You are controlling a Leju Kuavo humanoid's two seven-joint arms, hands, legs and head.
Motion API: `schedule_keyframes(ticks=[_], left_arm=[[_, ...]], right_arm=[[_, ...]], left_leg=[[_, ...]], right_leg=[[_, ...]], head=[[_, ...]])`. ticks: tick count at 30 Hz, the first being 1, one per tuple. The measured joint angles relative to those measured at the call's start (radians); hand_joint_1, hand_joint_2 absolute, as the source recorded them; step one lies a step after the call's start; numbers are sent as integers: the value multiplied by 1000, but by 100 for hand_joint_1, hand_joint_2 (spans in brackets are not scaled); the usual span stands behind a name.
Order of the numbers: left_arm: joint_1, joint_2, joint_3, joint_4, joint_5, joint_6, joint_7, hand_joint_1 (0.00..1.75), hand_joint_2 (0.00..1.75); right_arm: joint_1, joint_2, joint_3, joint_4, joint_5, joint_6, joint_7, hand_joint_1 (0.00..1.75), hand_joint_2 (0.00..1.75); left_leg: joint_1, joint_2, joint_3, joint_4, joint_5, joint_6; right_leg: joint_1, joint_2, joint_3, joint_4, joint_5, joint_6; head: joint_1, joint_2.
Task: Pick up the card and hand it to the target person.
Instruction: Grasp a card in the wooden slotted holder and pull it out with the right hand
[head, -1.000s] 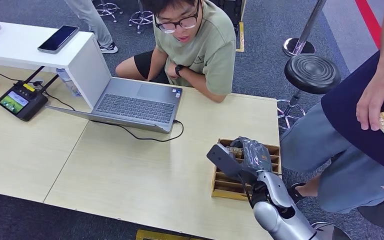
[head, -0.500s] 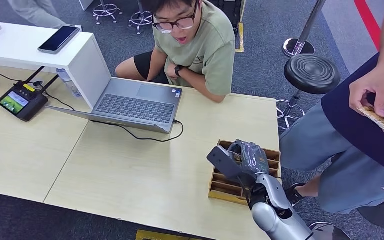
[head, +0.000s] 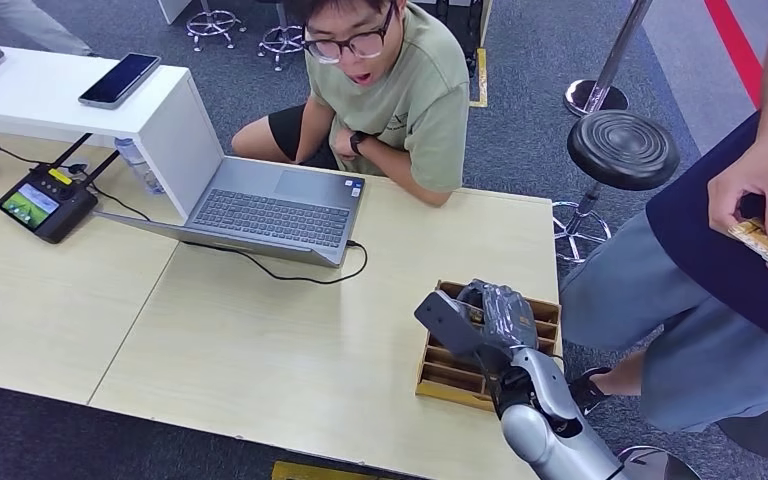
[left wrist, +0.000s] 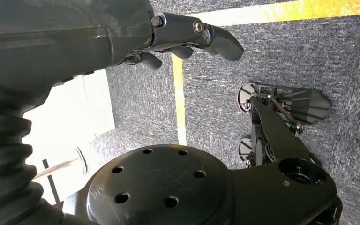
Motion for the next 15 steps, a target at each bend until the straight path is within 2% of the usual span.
schedule_keyframes(ticks=[5,8,11,13,15], left_arm=[[0,2,0,0,5,4,-4,0,175],[1,3,0,0,6,2,-69,0,175],[1,3,0,0,9,-3,-138,0,175],[1,3,0,0,16,-3,-146,0,175],[2,2,0,0,24,2,-119,0,175]], right_arm=[[3,-2,0,-8,11,-19,18,175,175],[5,-7,1,-18,53,-43,32,175,175],[-6,-22,5,-65,87,-14,88,175,175],[-17,-40,5,-121,105,12,123,175,175],[-21,-60,2,-184,118,26,146,175,175]], left_leg=[[0,0,0,0,0,0],[0,0,-1,0,0,0],[0,0,-1,0,0,1],[0,0,-1,0,0,1],[0,0,-2,0,0,1]], right_leg=[[0,0,0,0,0,0],[0,0,0,0,0,0],[0,0,-1,0,1,0],[0,0,-1,0,1,0],[0,0,-1,0,0,0]], head=[[0,0],[0,0],[0,0],[0,0],[0,0]])
